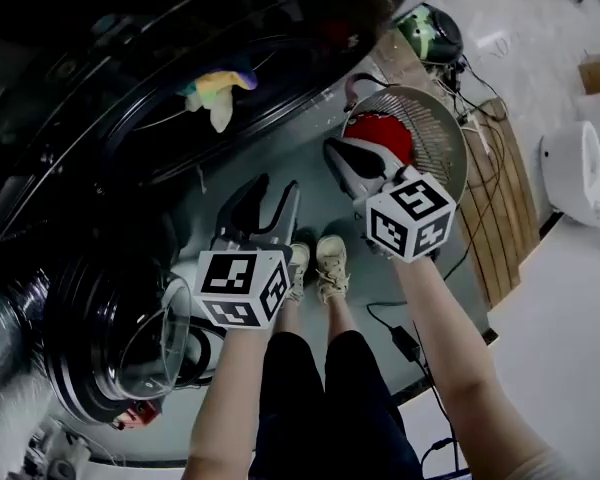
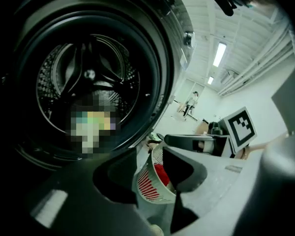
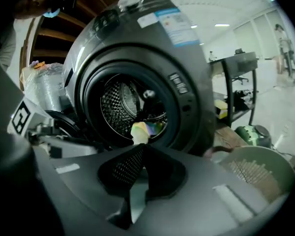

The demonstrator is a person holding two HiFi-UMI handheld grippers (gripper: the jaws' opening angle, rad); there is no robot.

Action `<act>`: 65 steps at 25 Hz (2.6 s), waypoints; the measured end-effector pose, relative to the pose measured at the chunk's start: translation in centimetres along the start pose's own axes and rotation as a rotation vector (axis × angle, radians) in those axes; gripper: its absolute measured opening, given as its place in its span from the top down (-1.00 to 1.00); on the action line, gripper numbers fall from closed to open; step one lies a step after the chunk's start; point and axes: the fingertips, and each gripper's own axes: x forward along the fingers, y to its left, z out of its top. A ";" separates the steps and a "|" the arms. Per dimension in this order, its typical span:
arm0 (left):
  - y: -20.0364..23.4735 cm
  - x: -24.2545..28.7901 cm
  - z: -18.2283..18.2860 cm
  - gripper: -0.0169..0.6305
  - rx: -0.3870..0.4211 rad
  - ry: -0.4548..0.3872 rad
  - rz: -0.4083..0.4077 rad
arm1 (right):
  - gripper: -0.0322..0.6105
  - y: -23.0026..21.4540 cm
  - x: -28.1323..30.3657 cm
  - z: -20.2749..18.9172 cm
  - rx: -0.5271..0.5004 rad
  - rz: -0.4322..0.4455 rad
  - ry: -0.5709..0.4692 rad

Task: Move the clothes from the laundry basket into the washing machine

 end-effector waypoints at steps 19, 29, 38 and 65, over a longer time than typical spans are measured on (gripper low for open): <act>-10.8 12.7 -5.3 0.94 0.228 0.210 -0.205 | 0.10 -22.2 -4.3 -14.9 0.362 -0.444 0.113; -7.1 15.9 -4.3 0.94 0.235 0.142 -0.185 | -0.08 -29.6 0.4 -25.5 0.263 -0.538 0.445; -5.6 18.2 -6.0 0.94 0.253 0.159 -0.212 | 0.66 -31.1 1.6 -28.7 0.280 -0.539 0.542; -14.6 6.2 -2.7 -0.11 0.473 0.274 -0.499 | 0.73 1.8 -12.8 1.7 0.175 0.110 -0.100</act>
